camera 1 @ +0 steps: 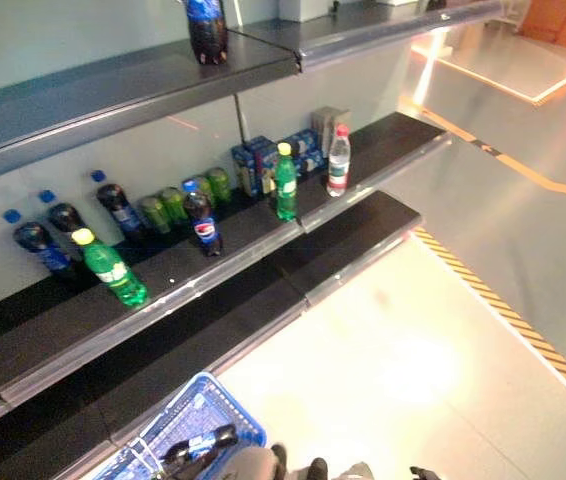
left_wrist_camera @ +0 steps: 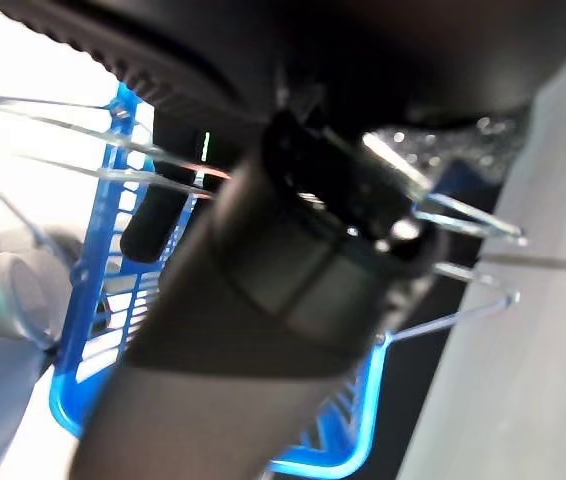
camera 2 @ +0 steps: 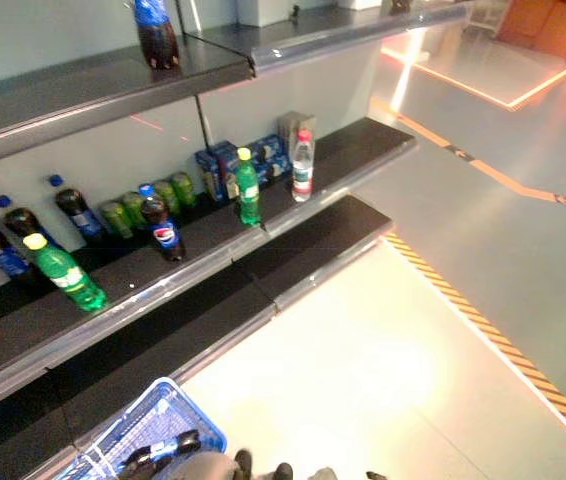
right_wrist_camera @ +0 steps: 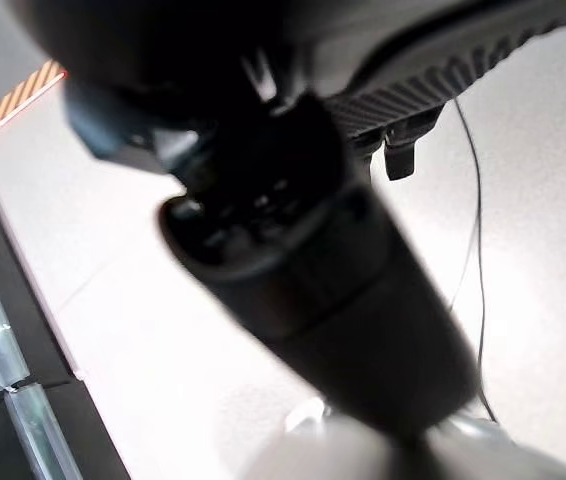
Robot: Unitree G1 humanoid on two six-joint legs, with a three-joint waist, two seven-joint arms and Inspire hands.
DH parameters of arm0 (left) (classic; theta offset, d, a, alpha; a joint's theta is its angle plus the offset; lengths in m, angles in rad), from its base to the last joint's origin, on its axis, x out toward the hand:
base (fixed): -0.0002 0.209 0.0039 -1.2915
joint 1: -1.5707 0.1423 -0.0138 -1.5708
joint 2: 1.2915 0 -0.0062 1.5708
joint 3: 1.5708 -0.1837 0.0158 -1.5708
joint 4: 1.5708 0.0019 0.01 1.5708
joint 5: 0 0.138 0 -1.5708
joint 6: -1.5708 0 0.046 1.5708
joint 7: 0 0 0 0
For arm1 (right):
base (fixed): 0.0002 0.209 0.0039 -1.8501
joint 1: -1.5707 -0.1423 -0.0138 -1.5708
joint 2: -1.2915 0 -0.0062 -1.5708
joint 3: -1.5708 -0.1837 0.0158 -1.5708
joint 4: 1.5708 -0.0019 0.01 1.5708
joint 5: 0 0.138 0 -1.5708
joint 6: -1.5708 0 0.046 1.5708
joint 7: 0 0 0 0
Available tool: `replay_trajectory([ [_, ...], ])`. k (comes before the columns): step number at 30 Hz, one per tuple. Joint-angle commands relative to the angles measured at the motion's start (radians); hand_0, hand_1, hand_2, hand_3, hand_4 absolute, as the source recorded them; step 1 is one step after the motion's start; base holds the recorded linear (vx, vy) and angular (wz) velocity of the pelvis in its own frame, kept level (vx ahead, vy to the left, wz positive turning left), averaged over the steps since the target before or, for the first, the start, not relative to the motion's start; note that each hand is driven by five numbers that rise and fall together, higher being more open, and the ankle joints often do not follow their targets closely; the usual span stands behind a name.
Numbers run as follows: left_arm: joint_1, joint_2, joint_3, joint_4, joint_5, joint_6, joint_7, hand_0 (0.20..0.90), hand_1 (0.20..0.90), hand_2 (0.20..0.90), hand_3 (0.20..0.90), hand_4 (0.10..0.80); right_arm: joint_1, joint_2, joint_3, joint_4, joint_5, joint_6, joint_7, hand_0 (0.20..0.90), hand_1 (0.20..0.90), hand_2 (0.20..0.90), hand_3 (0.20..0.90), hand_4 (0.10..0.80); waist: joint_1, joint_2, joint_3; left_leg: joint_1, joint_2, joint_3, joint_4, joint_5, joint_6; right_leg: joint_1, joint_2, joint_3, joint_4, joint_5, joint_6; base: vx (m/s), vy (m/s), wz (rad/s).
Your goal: Pick up the drink and place into the basket.
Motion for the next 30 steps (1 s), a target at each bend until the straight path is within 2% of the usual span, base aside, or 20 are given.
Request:
replay_trajectory([
  [1, 0.054, 0.009, -0.019, -0.036, 0.004, -0.055, 0.010, 0.300, 0.300, 0.300, 0.200, 0.100, -0.063, 0.018, -0.015, -0.063, 0.002, -0.023, -0.025, 0.900, 0.900, 0.900, 0.900, 0.800, 0.032, 0.008, 0.002, 0.024, -0.093, 0.136, -0.058, 0.032, 0.123, 0.060, 0.028, 0.147, 0.203, -0.064, 0.183, 0.425, -0.160, -0.21],
  [2, 0.054, 0.017, -0.009, -0.044, -0.001, -0.040, 0.028, 0.300, 0.300, 0.300, 0.200, 0.100, -0.063, 0.029, -0.012, -0.060, 0.002, -0.017, -0.025, 0.900, 0.900, 0.900, 0.900, 0.800, 0.032, 0.000, -0.007, 0.041, -0.090, 0.140, -0.056, 0.015, 0.149, 0.053, 0.043, 0.143, 0.252, -0.066, 0.176, 0.334, -0.106, -0.21],
  [3, 0.056, 0.019, 0.001, -0.042, 0.002, -0.036, 0.035, 0.300, 0.300, 0.300, 0.200, 0.100, -0.062, 0.037, -0.009, -0.058, 0.004, -0.011, -0.029, 0.900, 0.900, 0.900, 0.900, 0.800, 0.040, -0.012, -0.013, 0.048, -0.108, 0.112, -0.062, 0.005, 0.159, 0.062, 0.046, 0.155, 0.302, -0.039, 0.197, 0.365, -0.165, -0.21],
  [4, 0.057, 0.019, 0.018, -0.032, 0.009, -0.040, 0.039, 0.300, 0.300, 0.300, 0.200, 0.100, -0.060, 0.046, -0.004, -0.056, -0.002, -0.001, -0.033, 0.900, 0.900, 0.900, 0.900, 0.800, 0.058, -0.030, -0.023, 0.048, -0.128, 0.080, -0.064, -0.006, 0.178, 0.070, 0.051, 0.180, 0.382, 0.054, 0.245, 0.361, -0.149, -0.22],
  [5, 0.056, 0.022, 0.026, -0.026, 0.016, -0.044, 0.036, 0.300, 0.300, 0.300, 0.200, 0.100, -0.058, 0.050, -0.002, -0.050, -0.012, -0.009, -0.030, 0.900, 0.900, 0.900, 0.900, 0.800, 0.064, -0.037, -0.027, 0.061, -0.119, 0.071, -0.066, -0.017, 0.196, 0.054, 0.059, 0.186, 0.495, 0.131, 0.281, 0.447, -0.212, -0.23],
  [6, 0.046, 0.031, 0.036, -0.010, 0.029, -0.056, 0.010, 0.300, 0.300, 0.300, 0.200, 0.100, -0.056, 0.052, 0.003, -0.041, -0.037, -0.046, -0.021, 0.900, 0.900, 0.900, 0.900, 0.800, 0.060, -0.031, -0.023, 0.103, -0.089, 0.022, -0.081, -0.020, 0.206, -0.024, 0.069, 0.186, 0.721, 0.200, 0.315, 0.319, -0.159, -0.08],
  [7, 0.044, 0.033, 0.035, -0.009, 0.027, -0.057, 0.008, 0.300, 0.300, 0.300, 0.200, 0.100, -0.057, 0.051, 0.004, -0.040, -0.038, -0.048, -0.021, 0.900, 0.900, 0.900, 0.900, 0.800, 0.059, -0.025, -0.025, 0.105, -0.080, 0.016, -0.082, -0.018, 0.203, -0.042, 0.074, 0.187, 0.736, 0.207, 0.315, 0.325, -0.161, 0.35],
  [10, 0.021, 0.042, 0.007, -0.016, 0.010, -0.057, -0.010, 0.300, 0.300, 0.300, 0.200, 0.100, -0.055, 0.047, 0.010, -0.045, -0.002, -0.044, -0.042, 0.900, 0.900, 0.900, 0.900, 0.800, 0.030, -0.024, -0.019, 0.147, -0.061, -0.035, -0.070, -0.023, 0.186, -0.102, -0.022, 0.165, 0.683, 0.131, 0.290, 0.259, -0.156, 0.82],
  [11, 0.006, 0.045, -0.018, -0.023, 0.007, -0.063, -0.021, 0.300, 0.300, 0.300, 0.200, 0.100, -0.060, 0.042, -0.006, -0.043, 0.016, -0.046, -0.050, 0.900, 0.900, 0.900, 0.900, 0.800, 0.016, -0.014, -0.011, 0.169, -0.049, -0.080, -0.066, -0.034, 0.181, -0.135, -0.107, 0.177, 0.598, 0.093, 0.272, 0.240, -0.265, 0.83],
  [13, -0.019, 0.050, -0.050, -0.028, 0.005, -0.059, -0.034, 0.300, 0.300, 0.300, 0.200, 0.100, -0.066, 0.035, -0.015, -0.037, 0.035, -0.053, -0.064, 0.900, 0.900, 0.900, 0.900, 0.800, -0.008, -0.007, 0.001, 0.190, -0.046, -0.128, -0.065, -0.051, 0.179, -0.180, -0.171, 0.211, 0.432, 0.097, 0.256, 0.171, -0.320, 0.83],
  [15, -0.055, 0.056, -0.077, -0.031, 0.021, -0.047, -0.056, 0.300, 0.300, 0.300, 0.200, 0.100, -0.067, 0.027, -0.027, -0.025, 0.060, -0.073, -0.083, 0.900, 0.900, 0.900, 0.900, 0.800, -0.050, -0.008, 0.007, 0.220, -0.059, -0.215, -0.081, -0.096, 0.177, -0.240, -0.240, 0.320, 0.155, 0.154, 0.266, 0.256, -0.436, 1.58],
  [17, -0.055, 0.056, -0.073, -0.030, 0.018, -0.052, -0.052, 0.300, 0.300, 0.300, 0.200, 0.100, -0.071, 0.025, -0.030, -0.024, 0.035, -0.077, -0.079, 0.900, 0.900, 0.900, 0.900, 0.800, -0.069, -0.015, 0.011, 0.254, -0.056, -0.271, -0.086, -0.137, 0.159, -0.274, -0.282, 0.371, 0.022, 0.259, 0.301, 0.313, -0.464, 1.81],
  [18, -0.048, 0.055, -0.067, -0.030, 0.016, -0.058, -0.052, 0.300, 0.300, 0.300, 0.200, 0.100, -0.076, 0.025, -0.027, -0.028, 0.002, -0.070, -0.072, 0.900, 0.900, 0.900, 0.900, 0.800, -0.071, -0.018, 0.013, 0.272, -0.043, -0.287, -0.085, -0.153, 0.153, -0.285, -0.283, 0.377, 0.008, 0.274, 0.309, 0.268, -0.420, 1.32],
  [21, -0.032, 0.054, -0.051, -0.027, 0.028, -0.067, -0.062, 0.300, 0.300, 0.300, 0.200, 0.100, -0.092, 0.016, -0.004, -0.037, -0.063, -0.063, -0.078, 0.900, 0.900, 0.900, 0.900, 0.800, -0.057, -0.029, 0.011, 0.291, 0.008, -0.299, -0.078, -0.167, 0.128, -0.254, -0.272, 0.364, 0.057, 0.219, 0.314, 0.192, -0.358, 0.59],
  [23, -0.017, 0.032, -0.031, -0.026, 0.042, -0.082, -0.031, 0.300, 0.300, 0.300, 0.200, 0.100, -0.088, 0.000, 0.014, -0.085, -0.044, 0.010, -0.074, 0.900, 0.900, 0.900, 0.900, 0.800, -0.044, -0.053, -0.003, 0.307, 0.076, -0.291, -0.058, -0.164, 0.090, -0.219, -0.253, 0.309, 0.086, 0.163, 0.291, 0.212, -0.428, 1.12],
  [25, -0.012, 0.031, -0.024, -0.022, 0.037, -0.085, -0.033, 0.300, 0.300, 0.300, 0.200, 0.100, -0.083, -0.009, 0.016, -0.092, -0.025, 0.013, -0.061, 0.900, 0.900, 0.900, 0.900, 0.800, -0.039, -0.062, -0.006, 0.301, 0.098, -0.277, -0.047, -0.158, 0.079, -0.208, -0.244, 0.290, 0.092, 0.144, 0.274, 0.113, -0.323, 0.98],
  [26, -0.008, 0.028, -0.012, -0.020, 0.067, -0.083, -0.040, 0.300, 0.300, 0.300, 0.200, 0.100, -0.071, -0.024, 0.006, -0.108, -0.008, -0.001, -0.045, 0.900, 0.900, 0.900, 0.900, 0.800, -0.023, -0.085, 0.001, 0.224, 0.124, -0.234, 0.016, -0.082, 0.068, -0.163, -0.232, 0.238, 0.080, 0.125, 0.252, 0.084, -0.387, 1.00],
  [27, -0.011, 0.026, -0.015, -0.023, 0.081, -0.085, -0.041, 0.300, 0.300, 0.300, 0.200, 0.100, -0.069, -0.027, 0.002, -0.111, -0.011, -0.001, -0.045, 0.900, 0.900, 0.900, 0.900, 0.800, -0.016, -0.092, 0.009, 0.186, 0.127, -0.213, 0.047, -0.056, 0.068, -0.148, -0.229, 0.219, 0.074, 0.122, 0.246, 0.031, -0.482, 1.27],
  [28, -0.018, 0.023, -0.031, -0.032, 0.089, -0.085, -0.046, 0.300, 0.300, 0.300, 0.200, 0.100, -0.065, -0.033, -0.005, -0.106, -0.001, -0.009, -0.051, 0.900, 0.900, 0.900, 0.900, 0.800, -0.011, -0.096, 0.022, 0.124, 0.138, -0.156, 0.096, -0.028, 0.067, -0.132, -0.224, 0.179, 0.070, 0.110, 0.233, -0.058, -0.264, 0.99],
  [30, -0.036, 0.022, -0.072, -0.043, 0.074, -0.068, -0.043, 0.300, 0.300, 0.300, 0.200, 0.100, -0.063, -0.039, -0.020, -0.080, 0.029, -0.042, -0.051, 0.900, 0.900, 0.900, 0.900, 0.800, -0.016, -0.083, 0.046, 0.089, 0.159, -0.081, 0.091, -0.003, 0.056, -0.117, -0.221, 0.112, 0.073, 0.093, 0.221, -0.039, -0.167, 1.07],
])
